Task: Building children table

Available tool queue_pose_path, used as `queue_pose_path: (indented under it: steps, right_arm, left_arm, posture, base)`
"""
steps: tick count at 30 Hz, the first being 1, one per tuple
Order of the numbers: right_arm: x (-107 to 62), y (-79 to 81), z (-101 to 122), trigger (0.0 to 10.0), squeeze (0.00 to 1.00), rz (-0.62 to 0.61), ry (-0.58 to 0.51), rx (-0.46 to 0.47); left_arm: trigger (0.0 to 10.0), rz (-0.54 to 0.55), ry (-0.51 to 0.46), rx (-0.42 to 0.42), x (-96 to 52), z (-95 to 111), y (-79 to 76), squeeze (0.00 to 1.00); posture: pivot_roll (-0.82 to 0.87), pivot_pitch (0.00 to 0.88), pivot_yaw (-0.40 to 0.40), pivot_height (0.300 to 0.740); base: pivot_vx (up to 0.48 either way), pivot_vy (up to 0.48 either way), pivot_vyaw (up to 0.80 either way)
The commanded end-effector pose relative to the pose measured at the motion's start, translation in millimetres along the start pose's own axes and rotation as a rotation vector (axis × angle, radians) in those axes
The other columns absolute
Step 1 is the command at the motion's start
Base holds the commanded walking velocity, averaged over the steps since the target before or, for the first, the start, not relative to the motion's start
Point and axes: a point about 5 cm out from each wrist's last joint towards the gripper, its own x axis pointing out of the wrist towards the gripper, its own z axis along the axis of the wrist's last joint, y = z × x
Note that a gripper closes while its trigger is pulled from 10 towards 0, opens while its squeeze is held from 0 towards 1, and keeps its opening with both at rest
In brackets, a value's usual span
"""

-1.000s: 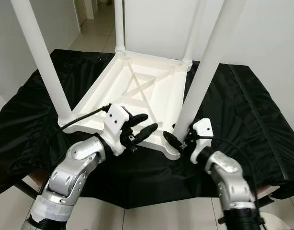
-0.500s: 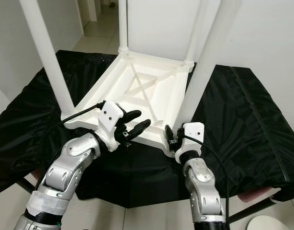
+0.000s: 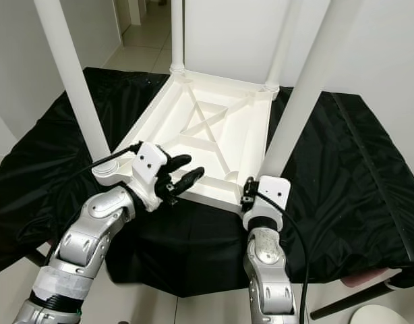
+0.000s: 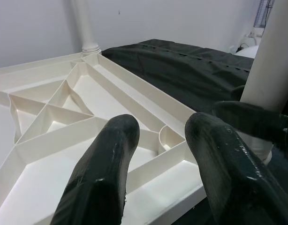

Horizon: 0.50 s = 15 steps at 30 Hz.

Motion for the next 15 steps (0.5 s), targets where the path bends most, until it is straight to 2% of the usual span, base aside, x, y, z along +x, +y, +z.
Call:
queue_pose_path:
  steps: [1, 7, 8, 10, 12, 15]
  right_arm:
    - [-4.3, 3.4, -6, 10.0, 1.00, -0.004, 0.038, 0.051]
    - [-3.4, 0.2, -2, 10.0, 1.00, 0.047, 0.017, 0.067]
    - [-3.9, -2.9, 1, 10.0, 1.00, 0.117, -0.003, 0.058]
    - [-3.4, -8.3, 3, 10.0, 1.00, 0.166, -0.016, 0.048]
    - [-3.4, -8.3, 3, 10.0, 1.00, 0.166, -0.016, 0.048]
    - [-1.9, -14.5, 5, 10.0, 1.00, 0.235, -0.032, 0.034]
  left_arm:
    - [10.0, 0.037, -0.003, 0.008, 1.3, 0, 2.7, 0.00]
    - [10.0, 0.042, -0.006, 0.011, 1.7, 0, 2.5, 0.00]
    - [10.0, 0.046, -0.009, 0.016, 0.0, 0, 2.5, 0.00]
    - [10.0, 0.048, -0.012, 0.024, -1.4, 0, 2.8, 0.00]
    - [10.0, 0.048, -0.012, 0.024, -1.4, 0, 2.8, 0.00]
    - [10.0, 0.047, -0.020, 0.042, -2.7, 1, 3.0, 0.00]
  posture:
    - [-0.01, 0.033, -0.023, 0.740]
    - [-0.01, 0.029, -0.029, 0.740]
    - [0.00, 0.022, -0.032, 0.740]
    - [0.00, 0.019, -0.034, 0.740]
    - [0.00, 0.019, -0.034, 0.740]
    - [0.01, 0.014, -0.035, 0.740]
  base:
    - [0.000, 0.000, 0.00]
    - [0.000, 0.000, 0.00]
    - [0.000, 0.000, 0.00]
    - [0.000, 0.000, 0.00]
    - [0.000, 0.000, 0.00]
    - [0.000, 0.000, 0.00]
